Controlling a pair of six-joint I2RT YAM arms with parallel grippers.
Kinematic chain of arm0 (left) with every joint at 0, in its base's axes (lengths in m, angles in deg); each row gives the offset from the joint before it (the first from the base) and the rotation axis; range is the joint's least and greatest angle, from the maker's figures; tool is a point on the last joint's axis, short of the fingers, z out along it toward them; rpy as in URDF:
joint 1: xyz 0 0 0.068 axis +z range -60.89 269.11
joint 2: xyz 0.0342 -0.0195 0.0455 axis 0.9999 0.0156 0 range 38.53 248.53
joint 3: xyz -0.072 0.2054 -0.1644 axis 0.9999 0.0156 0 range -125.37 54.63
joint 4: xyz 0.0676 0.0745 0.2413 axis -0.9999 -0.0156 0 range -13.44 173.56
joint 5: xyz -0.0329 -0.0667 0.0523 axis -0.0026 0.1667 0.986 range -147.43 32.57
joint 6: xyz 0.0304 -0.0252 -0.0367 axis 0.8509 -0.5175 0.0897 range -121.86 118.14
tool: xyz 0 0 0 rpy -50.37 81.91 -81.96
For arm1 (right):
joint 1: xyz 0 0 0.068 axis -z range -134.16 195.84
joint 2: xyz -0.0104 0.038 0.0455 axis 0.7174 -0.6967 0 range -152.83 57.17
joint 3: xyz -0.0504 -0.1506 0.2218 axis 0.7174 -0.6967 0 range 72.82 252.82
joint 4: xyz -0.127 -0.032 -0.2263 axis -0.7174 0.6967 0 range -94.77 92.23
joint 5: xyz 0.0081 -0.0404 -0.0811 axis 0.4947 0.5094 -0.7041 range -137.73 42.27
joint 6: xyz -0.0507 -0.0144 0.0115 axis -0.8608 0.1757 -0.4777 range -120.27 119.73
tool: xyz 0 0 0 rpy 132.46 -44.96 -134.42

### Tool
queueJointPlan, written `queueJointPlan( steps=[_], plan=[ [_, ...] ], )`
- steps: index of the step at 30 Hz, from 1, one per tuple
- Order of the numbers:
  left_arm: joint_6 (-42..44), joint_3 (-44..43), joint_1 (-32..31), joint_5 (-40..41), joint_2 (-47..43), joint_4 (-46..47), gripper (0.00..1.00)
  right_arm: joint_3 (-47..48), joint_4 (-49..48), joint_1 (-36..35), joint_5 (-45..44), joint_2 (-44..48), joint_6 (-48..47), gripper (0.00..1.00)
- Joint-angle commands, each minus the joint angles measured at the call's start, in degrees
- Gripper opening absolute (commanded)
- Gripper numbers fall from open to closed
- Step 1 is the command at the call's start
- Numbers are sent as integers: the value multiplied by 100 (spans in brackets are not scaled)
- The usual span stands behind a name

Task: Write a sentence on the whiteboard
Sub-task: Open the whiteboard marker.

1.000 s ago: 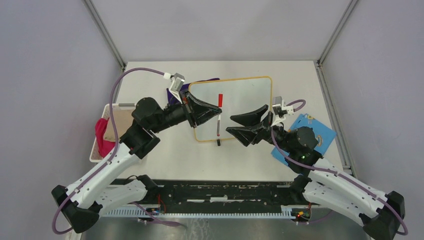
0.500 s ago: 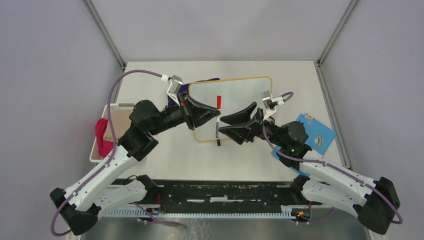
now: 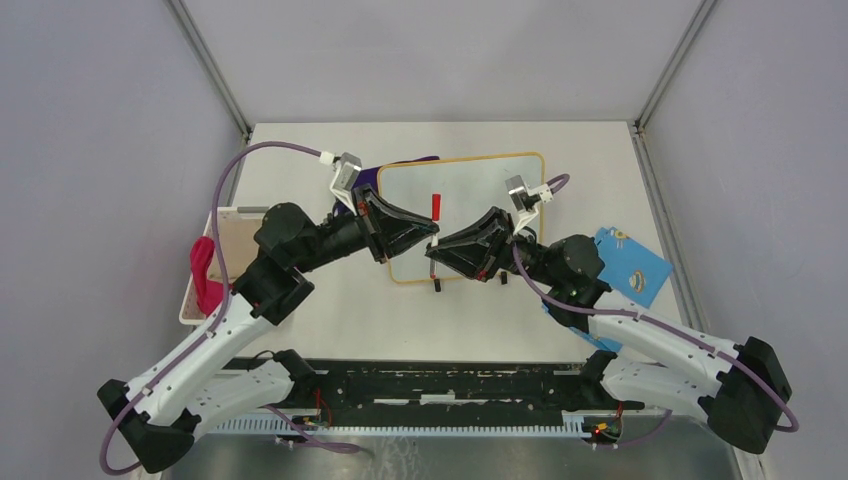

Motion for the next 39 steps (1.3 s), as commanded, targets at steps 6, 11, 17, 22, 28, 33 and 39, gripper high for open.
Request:
queueJointPlan(
  steps=[6, 11, 17, 22, 28, 33, 39],
  plan=[
    [165, -111, -30, -448, -266, -2, 54, 430, 828, -35, 287, 432, -1036, 0],
    [191, -157, -30, -567, -410, -22, 76, 411, 1776, -29, 414, 803, -1734, 0],
    [131, -376, -36, -927, -101, 9, 77, 353, 2035, -31, 704, 927, -1849, 0],
    [106, -521, -55, -1081, 148, 5, 75, 410, 2174, -30, 739, 957, -1930, 0],
    [77, -530, -119, -1108, 284, -47, 65, 406, 2272, -27, 593, 977, -1985, 0],
    [150, -460, -179, -1094, 286, -106, 50, 406, 2275, -32, 508, 984, -1990, 0],
    [236, -343, -197, -1050, 221, -215, 45, 362, 2254, -30, 420, 989, -1970, 0]
  ],
)
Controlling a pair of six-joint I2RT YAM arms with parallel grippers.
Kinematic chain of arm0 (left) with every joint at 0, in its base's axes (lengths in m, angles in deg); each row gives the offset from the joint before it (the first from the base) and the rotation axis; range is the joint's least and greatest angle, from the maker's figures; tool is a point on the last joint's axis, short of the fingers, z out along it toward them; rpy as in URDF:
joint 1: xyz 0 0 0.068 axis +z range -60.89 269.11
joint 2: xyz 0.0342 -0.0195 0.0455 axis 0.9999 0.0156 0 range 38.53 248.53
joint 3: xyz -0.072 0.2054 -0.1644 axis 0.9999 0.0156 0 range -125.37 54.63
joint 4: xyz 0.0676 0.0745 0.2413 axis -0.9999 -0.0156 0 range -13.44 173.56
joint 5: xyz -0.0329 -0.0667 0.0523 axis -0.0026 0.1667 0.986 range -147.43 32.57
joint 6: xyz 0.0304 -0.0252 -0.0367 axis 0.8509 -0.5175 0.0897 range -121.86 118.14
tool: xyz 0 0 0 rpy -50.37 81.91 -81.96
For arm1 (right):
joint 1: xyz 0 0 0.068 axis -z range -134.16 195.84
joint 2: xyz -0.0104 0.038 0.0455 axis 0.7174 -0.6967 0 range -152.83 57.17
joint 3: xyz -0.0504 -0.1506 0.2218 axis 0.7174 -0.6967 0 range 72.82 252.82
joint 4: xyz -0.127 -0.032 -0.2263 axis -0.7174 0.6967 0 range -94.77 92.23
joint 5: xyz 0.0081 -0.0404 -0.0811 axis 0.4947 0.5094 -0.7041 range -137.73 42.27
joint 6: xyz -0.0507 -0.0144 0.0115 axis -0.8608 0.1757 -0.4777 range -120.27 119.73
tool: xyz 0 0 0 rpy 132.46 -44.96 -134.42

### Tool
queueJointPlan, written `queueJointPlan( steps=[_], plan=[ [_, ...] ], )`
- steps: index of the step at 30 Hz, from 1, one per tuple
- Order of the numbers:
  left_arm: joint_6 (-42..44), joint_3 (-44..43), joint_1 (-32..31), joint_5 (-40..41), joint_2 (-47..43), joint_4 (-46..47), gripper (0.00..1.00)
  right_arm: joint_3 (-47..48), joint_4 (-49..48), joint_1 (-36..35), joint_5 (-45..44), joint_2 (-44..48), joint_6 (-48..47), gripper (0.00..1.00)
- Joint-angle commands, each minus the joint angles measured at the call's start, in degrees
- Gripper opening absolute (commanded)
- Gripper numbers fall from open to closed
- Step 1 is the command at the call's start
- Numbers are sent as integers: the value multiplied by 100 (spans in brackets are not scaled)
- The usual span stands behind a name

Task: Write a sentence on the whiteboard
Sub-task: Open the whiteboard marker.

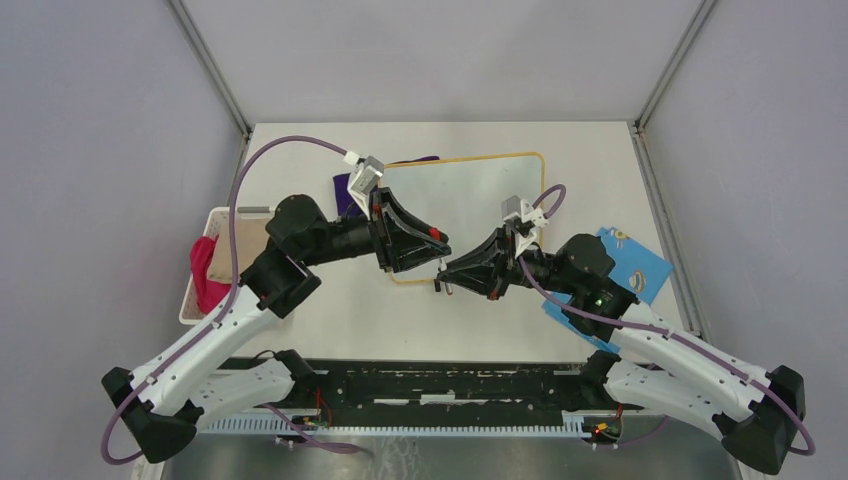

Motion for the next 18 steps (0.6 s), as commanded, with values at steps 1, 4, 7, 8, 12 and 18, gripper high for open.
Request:
queueJointPlan(
  steps=[1, 4, 7, 8, 12, 18],
  plan=[
    [242, -58, -33, -48, -110, -57, 43, 169, -208, -38, -152, 109, -53, 0],
    [363, -24, -33, 80, -162, -223, 30, 160, -238, -31, -146, 104, -2, 0],
    [406, 18, -31, 124, -211, -279, 10, 145, -314, -35, -138, 127, 75, 0],
    [416, 23, -33, 162, -231, -297, 4, 135, -351, -31, -123, 129, 107, 0],
    [426, 36, -33, 237, -291, -324, 2, 115, -551, -30, -79, 124, 281, 22],
    [368, 30, -33, 243, -293, -313, 2, -26, -1333, -24, -347, 30, 799, 50]
  ],
)
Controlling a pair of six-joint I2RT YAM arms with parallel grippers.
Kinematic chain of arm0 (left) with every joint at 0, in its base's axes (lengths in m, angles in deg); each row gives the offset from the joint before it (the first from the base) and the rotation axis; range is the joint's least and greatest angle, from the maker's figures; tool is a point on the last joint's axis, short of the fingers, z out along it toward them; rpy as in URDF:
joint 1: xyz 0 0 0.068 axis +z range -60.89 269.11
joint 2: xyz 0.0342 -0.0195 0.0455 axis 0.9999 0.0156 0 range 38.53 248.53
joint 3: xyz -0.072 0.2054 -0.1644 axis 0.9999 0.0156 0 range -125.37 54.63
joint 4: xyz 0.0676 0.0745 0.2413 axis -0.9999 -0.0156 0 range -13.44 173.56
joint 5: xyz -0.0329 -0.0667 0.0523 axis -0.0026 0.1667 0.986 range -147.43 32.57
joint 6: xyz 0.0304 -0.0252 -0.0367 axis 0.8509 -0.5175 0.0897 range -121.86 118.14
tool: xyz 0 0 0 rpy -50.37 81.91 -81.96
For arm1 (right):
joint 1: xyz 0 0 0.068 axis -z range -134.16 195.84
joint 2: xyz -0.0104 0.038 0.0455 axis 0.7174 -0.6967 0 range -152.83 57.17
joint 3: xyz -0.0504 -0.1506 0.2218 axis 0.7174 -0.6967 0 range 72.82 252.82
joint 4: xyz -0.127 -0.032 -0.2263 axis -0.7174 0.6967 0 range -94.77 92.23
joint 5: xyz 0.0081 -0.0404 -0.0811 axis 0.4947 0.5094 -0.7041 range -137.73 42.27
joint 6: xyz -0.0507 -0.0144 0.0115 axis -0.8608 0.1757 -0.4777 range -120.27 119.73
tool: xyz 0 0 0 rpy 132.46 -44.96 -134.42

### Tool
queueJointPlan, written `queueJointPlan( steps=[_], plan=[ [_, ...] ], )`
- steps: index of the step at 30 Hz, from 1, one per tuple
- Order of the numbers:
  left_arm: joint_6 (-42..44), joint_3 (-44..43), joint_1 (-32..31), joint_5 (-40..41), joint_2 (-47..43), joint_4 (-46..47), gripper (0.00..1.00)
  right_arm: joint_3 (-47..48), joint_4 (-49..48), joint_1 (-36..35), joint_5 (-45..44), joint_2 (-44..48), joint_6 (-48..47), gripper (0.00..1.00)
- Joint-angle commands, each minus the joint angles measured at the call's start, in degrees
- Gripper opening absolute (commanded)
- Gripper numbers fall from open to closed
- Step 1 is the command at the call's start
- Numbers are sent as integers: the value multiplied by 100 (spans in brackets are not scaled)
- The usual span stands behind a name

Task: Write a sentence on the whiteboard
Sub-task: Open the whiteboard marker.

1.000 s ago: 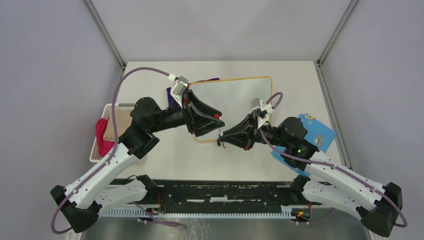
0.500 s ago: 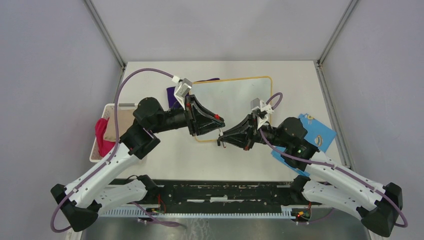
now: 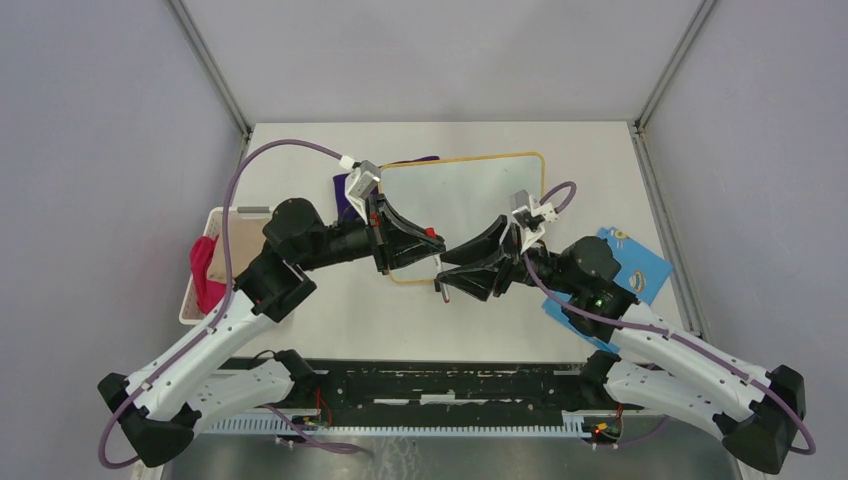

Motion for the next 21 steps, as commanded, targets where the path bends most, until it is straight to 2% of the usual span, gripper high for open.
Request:
queueJointPlan(
  steps=[1, 9, 14, 18, 21],
  plan=[
    [5, -10, -26, -35, -109, 50, 2, -12, -1131, -5, -226, -32, 473, 51],
    [-97, 45, -26, 62, -216, 85, 2, 178, -1753, 2, 12, -532, 1026, 50],
    [-92, 45, -26, 115, -273, 88, 2, 200, -1737, -68, 189, -697, 1109, 47],
    [-74, 43, -26, 115, -247, 87, 2, 167, -1666, -100, 250, -718, 1083, 17],
    [-60, 16, -26, 145, -233, 102, 2, 68, -1526, -104, 244, -629, 948, 0]
  ],
)
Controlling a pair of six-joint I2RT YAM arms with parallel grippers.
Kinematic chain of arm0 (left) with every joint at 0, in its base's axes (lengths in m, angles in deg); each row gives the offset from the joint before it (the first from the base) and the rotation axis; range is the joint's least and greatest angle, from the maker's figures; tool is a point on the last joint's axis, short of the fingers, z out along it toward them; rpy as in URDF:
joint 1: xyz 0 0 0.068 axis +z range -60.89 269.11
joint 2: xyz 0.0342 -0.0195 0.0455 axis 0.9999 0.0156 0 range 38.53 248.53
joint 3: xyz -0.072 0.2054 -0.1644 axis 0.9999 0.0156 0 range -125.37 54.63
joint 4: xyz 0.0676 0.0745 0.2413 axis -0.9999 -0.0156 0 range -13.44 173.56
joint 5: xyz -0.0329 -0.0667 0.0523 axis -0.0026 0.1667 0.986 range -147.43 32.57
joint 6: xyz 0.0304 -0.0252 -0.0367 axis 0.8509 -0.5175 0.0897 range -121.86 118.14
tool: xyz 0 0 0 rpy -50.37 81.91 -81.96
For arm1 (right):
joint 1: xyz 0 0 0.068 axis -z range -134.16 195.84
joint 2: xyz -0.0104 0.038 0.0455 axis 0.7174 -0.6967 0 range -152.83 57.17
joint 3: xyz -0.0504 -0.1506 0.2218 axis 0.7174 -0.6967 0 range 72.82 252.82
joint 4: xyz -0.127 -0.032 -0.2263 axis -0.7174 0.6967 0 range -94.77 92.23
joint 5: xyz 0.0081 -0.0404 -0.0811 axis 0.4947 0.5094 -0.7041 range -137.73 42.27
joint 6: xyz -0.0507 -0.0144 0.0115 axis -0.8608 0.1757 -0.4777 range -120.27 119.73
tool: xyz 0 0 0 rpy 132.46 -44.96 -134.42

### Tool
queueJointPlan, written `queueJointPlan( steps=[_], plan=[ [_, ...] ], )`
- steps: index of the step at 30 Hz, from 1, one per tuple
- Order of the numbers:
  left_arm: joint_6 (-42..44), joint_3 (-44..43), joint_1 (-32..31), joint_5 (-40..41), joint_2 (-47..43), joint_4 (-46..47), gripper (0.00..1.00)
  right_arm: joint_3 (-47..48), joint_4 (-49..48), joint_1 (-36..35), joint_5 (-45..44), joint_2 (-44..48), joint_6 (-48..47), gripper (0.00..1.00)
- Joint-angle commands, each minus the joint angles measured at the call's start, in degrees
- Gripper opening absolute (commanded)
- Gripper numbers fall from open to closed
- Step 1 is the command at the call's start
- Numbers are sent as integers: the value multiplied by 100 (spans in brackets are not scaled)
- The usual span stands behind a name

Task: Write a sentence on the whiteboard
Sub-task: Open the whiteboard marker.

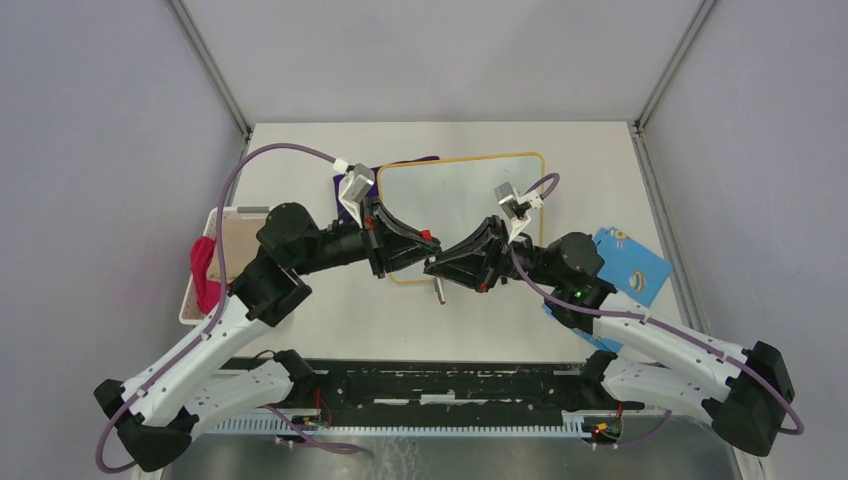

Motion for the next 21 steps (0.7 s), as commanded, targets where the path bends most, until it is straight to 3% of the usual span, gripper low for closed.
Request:
queueJointPlan(
  steps=[1, 7, 21],
  plan=[
    [-40, -73, -24, 114, -49, 181, 2, 24, -107, -27, 104, 167, -195, 0],
    [-16, -164, -20, 737, -323, 185, 2, -442, 362, -25, -56, 647, -548, 0],
    [-291, -68, -20, 1242, -552, 344, 2, -879, 967, -30, -590, 1433, -827, 0]
  ],
)
